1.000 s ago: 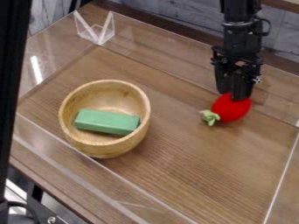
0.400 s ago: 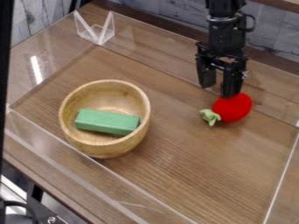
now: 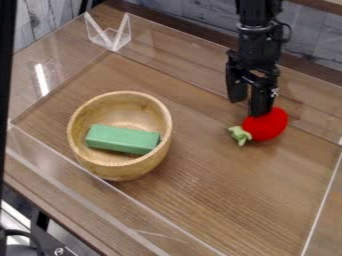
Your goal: Move the red fruit to the right side of the table
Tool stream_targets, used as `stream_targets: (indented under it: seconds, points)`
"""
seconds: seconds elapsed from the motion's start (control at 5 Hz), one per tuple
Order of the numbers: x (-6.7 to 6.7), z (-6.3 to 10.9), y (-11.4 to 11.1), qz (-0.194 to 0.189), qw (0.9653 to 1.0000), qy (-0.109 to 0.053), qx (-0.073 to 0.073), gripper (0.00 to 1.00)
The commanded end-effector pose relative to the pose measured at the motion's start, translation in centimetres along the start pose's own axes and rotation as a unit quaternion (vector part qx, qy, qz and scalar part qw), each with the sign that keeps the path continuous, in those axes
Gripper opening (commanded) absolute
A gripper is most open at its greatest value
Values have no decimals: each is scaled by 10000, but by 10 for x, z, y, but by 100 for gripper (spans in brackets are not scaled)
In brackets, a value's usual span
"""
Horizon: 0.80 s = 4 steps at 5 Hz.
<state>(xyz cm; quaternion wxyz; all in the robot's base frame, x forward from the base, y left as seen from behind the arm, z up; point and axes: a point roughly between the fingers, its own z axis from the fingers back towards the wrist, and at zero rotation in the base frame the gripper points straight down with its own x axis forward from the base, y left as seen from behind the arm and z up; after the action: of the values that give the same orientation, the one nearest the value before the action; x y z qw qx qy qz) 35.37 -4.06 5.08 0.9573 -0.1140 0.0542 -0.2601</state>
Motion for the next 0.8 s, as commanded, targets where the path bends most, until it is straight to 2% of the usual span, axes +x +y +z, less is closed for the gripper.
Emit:
stream_targets:
  seconds: [0.0,0.4,0.6]
  points:
    - [1,23,4,-286,9990,-291,195,100]
    - [1,6,-5,-357,9987,-296,208,100]
    - [-3,31,-4,-198,9986,-416,268,100]
